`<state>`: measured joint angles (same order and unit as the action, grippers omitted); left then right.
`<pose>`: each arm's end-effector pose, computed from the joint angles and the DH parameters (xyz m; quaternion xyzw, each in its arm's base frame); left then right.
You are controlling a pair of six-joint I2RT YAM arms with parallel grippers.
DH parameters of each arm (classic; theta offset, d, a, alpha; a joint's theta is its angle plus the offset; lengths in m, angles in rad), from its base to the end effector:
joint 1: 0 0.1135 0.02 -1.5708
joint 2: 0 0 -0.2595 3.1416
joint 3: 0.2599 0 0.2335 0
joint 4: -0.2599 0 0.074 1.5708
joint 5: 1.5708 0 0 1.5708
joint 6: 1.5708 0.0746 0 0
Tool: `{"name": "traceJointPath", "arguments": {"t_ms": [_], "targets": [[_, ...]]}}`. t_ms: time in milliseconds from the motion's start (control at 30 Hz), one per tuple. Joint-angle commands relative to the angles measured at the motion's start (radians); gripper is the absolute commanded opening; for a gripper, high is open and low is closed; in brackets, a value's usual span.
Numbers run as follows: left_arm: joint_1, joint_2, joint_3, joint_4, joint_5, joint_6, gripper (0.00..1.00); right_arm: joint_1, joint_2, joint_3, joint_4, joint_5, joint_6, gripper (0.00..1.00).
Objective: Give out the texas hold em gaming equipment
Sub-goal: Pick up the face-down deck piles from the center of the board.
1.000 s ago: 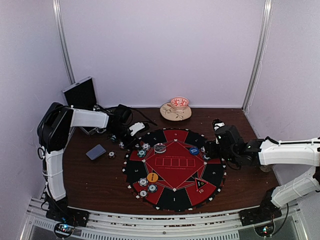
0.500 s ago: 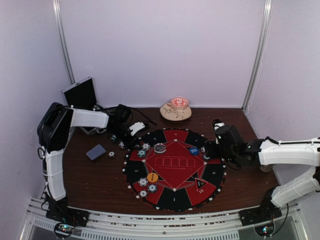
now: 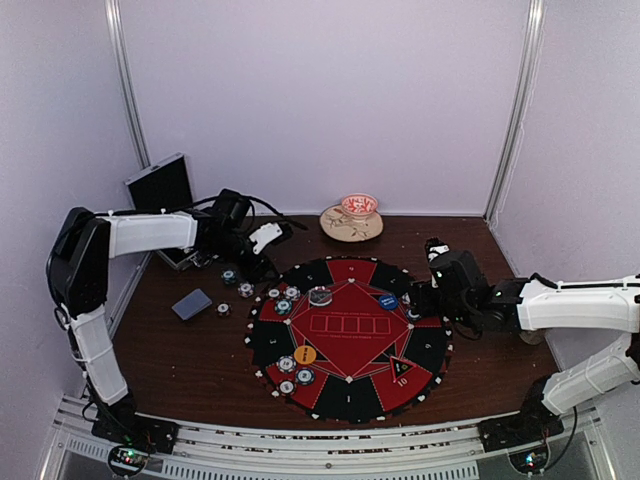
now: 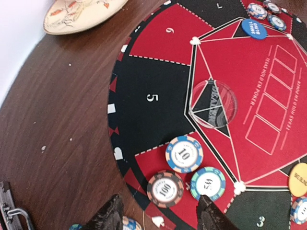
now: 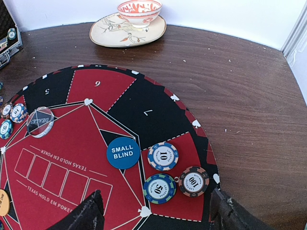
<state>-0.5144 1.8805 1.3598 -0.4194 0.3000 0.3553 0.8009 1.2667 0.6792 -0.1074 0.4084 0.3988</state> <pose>0.3464 -0.2211 0.1831 0.4380 0.8330 -0.1660 0.2944 0.2112 0.1752 0.1947 -0.0928 0.8861 0.0828 0.4464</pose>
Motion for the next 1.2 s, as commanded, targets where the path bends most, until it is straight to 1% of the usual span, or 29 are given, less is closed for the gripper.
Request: {"name": "traceJointPath", "arguments": {"t_ms": [0, 200, 367, 500, 600, 667, 800, 967, 1167], "targets": [[0.0, -0.12, -0.077, 0.005, -0.012, 0.022, 0.58, 0.005, -0.013, -0.012, 0.007, 0.01, 0.0, 0.77], [0.041, -0.265, -0.195, 0.027, -0.002, 0.025, 0.71, 0.006, -0.004, -0.01, 0.011, 0.001, -0.001, 0.79], [0.101, -0.351, -0.269, 0.041, 0.002, 0.031, 0.83, 0.02, -0.001, -0.007, 0.008, -0.004, 0.004, 0.81], [0.157, -0.409, -0.319, 0.048, 0.012, 0.031, 0.89, 0.04, -0.005, -0.004, 0.008, -0.011, 0.007, 0.83], [0.194, -0.457, -0.358, 0.051, 0.015, 0.038, 0.93, 0.061, -0.012, -0.002, 0.008, -0.011, 0.01, 0.87], [0.219, -0.49, -0.388, 0.06, 0.013, 0.046, 0.97, 0.074, -0.019, -0.001, 0.004, -0.011, 0.014, 0.93], [0.26, -0.53, -0.439, 0.067, 0.015, 0.053, 0.98, 0.094, -0.034, -0.003, 0.009, -0.011, 0.021, 1.0], [0.285, -0.546, -0.484, 0.074, 0.055, 0.084, 0.98, 0.103, -0.04, -0.004, 0.014, -0.007, 0.031, 1.0], [0.339, -0.54, -0.469, 0.01, 0.11, 0.174, 0.98, 0.113, -0.035, 0.002, 0.015, -0.011, 0.04, 1.0]]}}
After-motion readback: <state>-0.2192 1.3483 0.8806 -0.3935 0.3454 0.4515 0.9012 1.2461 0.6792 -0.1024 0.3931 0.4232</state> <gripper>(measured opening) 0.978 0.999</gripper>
